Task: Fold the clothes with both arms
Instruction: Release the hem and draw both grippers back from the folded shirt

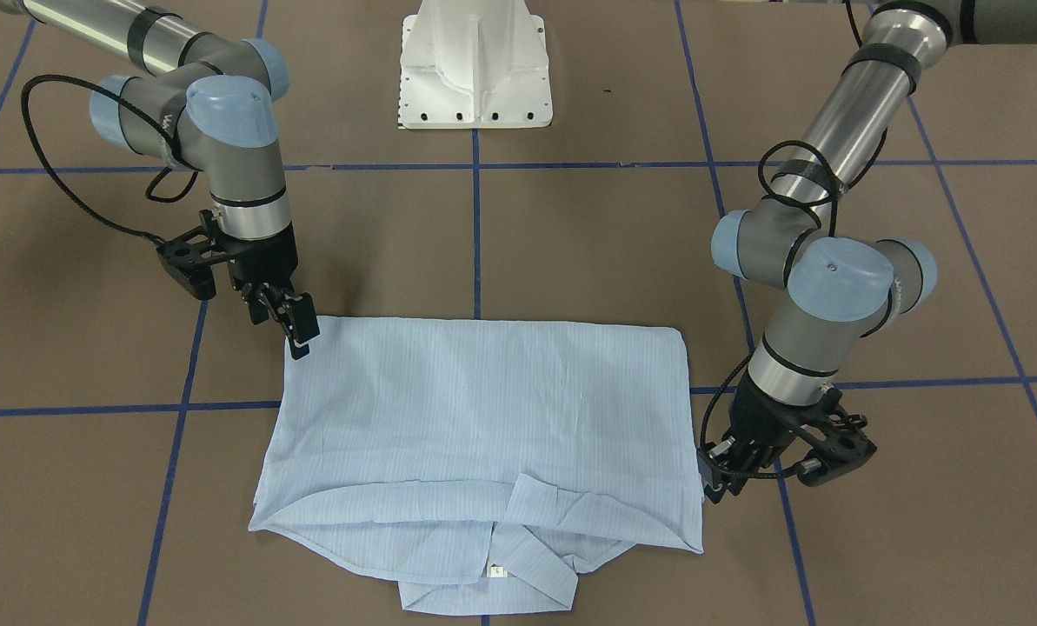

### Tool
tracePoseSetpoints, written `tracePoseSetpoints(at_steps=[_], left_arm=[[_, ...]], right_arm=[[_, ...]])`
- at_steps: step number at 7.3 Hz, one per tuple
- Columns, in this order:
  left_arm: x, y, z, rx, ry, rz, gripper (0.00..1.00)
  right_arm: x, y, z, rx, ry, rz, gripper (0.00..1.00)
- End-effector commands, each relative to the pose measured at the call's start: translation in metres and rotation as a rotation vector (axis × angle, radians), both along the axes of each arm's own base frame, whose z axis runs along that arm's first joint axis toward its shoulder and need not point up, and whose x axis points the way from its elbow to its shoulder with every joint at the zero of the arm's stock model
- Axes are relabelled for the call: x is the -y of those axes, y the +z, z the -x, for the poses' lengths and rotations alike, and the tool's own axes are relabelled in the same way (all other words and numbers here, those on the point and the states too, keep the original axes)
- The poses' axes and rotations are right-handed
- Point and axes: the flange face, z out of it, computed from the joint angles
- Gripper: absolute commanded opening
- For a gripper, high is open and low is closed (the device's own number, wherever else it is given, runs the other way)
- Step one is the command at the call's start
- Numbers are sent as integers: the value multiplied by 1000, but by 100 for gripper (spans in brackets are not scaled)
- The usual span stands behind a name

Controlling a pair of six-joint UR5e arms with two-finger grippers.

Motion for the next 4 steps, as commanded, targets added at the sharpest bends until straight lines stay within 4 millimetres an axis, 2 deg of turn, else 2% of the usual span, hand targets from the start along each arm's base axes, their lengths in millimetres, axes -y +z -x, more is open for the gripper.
tracePoseSetpoints(at_steps=[1,3,4], left_arm=[[0,0,0,1,1,1,38],[0,0,0,1,1,1,38],[-1,0,0,1,1,1,38]], right_arm=[[-15,15,16,-22,-9,3,96],[-11,27,25,-43,-7,20,91],[-10,23,26,-37,-5,18,70]])
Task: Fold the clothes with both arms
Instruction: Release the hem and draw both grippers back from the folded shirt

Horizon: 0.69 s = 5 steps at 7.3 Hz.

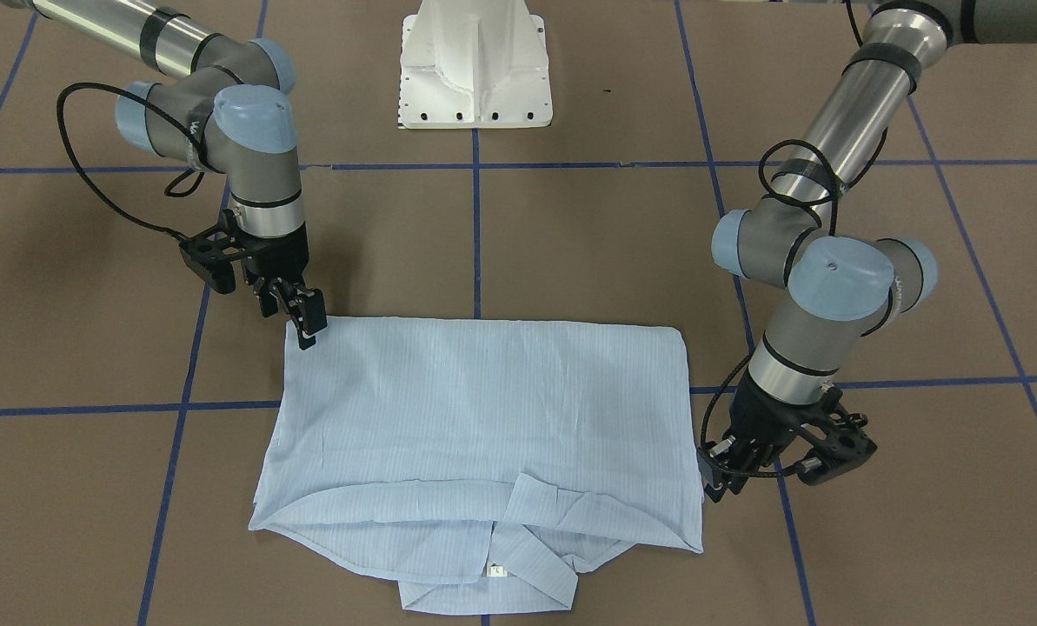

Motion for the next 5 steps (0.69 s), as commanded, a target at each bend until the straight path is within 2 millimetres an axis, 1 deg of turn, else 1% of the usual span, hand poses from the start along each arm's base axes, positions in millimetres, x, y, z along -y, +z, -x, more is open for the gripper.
tracePoseSetpoints(at_steps=[1,2,3,4,5], left_arm=[[-1,-2,0,-2,0,-2,38],[-1,-3,1,-3,0,-3,38],[-1,-3,0,-4,1,-4,38],[-1,-3,0,-4,1,-4,38],[-6,-17,0,-26,4,-17,38]], right_arm=[[2,0,2,-1,3,2,25],[1,-1,2,1,-5,0,0],[0,-9,0,17,-14,-2,0],[-6,-24,-5,54,-33,-3,0],[-16,-39,-17,99,-60,6,0]])
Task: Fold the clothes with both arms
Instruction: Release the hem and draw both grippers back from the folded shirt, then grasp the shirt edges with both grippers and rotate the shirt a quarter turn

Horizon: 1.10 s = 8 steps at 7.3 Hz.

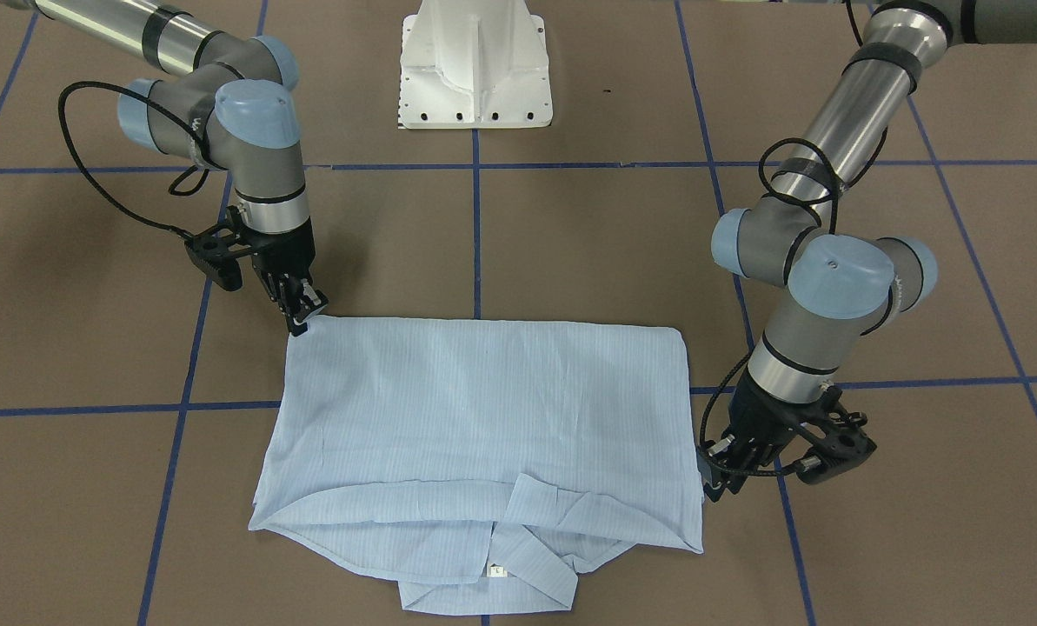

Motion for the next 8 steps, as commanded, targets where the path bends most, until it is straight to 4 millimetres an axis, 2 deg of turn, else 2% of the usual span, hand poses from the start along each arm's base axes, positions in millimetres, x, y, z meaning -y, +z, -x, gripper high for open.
tracePoseSetpoints(at_steps=[1,2,3,4,5,6,7,8], left_arm=[[-34,-19,3,-46,26,-28,38],[-83,-13,-9,-85,115,-19,38],[-97,-31,-9,-153,107,29,38],[-113,-42,-15,-197,121,59,38],[-137,-38,-20,-206,150,60,38],[-160,-30,-16,-207,170,60,38],[-182,-29,-20,-214,186,90,39],[-199,-25,-41,-178,199,163,43]], right_arm=[[-20,-27,-21,70,-29,3,0],[-57,-26,-31,66,-70,16,0],[-93,-36,-30,51,-126,28,0],[-135,-51,-19,41,-178,64,0],[-186,-68,-13,23,-259,92,0],[-240,-72,1,-28,-347,133,0],[-283,-72,14,-47,-414,154,0],[-314,-70,21,-56,-468,161,0]])
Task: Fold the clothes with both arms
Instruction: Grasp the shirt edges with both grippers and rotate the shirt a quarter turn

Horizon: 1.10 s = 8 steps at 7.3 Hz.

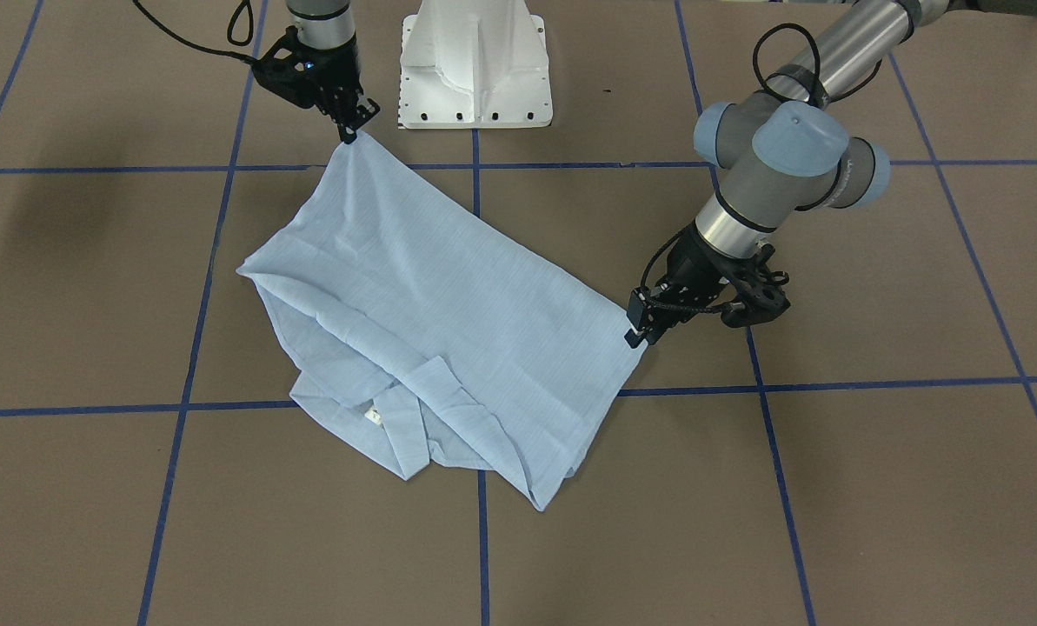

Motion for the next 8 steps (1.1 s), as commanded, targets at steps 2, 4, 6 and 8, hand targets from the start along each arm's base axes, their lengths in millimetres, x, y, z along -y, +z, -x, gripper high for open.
tracePoseSetpoints(at_steps=[2,4,6,8], left_arm=[[-34,8,-27,55,43,92,56],[-58,1,-45,77,68,148,57],[-81,-2,-67,66,92,196,58],[-90,7,-73,80,105,202,52]], right_arm=[[-72,0,14,-18,-127,17,5],[-82,2,17,-21,-109,36,98],[-60,-2,12,-13,-60,31,100],[-38,-3,7,-10,-16,32,100]])
